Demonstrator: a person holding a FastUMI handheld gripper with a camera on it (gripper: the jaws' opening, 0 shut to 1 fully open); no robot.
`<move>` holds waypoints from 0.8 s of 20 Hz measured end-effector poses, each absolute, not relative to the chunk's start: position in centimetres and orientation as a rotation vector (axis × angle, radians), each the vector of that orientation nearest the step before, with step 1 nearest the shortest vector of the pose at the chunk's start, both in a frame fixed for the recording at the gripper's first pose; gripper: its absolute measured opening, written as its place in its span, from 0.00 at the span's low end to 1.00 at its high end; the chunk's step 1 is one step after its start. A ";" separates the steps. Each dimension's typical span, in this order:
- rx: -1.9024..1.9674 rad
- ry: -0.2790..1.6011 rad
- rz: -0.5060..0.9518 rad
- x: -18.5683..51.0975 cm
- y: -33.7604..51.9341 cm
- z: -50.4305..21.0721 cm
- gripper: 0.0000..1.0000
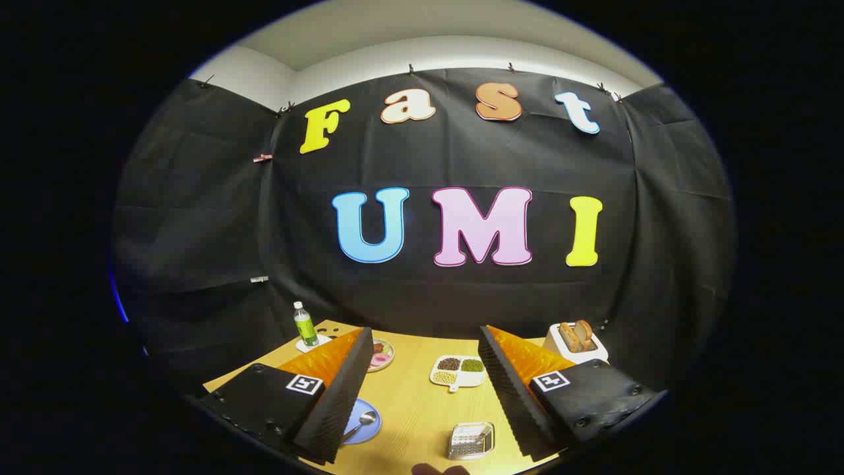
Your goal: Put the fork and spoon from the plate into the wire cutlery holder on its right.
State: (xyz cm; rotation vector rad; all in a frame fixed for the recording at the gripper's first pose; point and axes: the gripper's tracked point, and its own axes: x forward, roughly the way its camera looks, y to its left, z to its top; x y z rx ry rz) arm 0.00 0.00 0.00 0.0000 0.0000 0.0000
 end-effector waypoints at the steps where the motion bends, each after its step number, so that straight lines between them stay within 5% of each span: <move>1: -0.001 0.005 0.000 0.1 0.0 -0.2 0.99; 16: -0.011 0.062 0.017 1.9 1.5 -1.7 0.99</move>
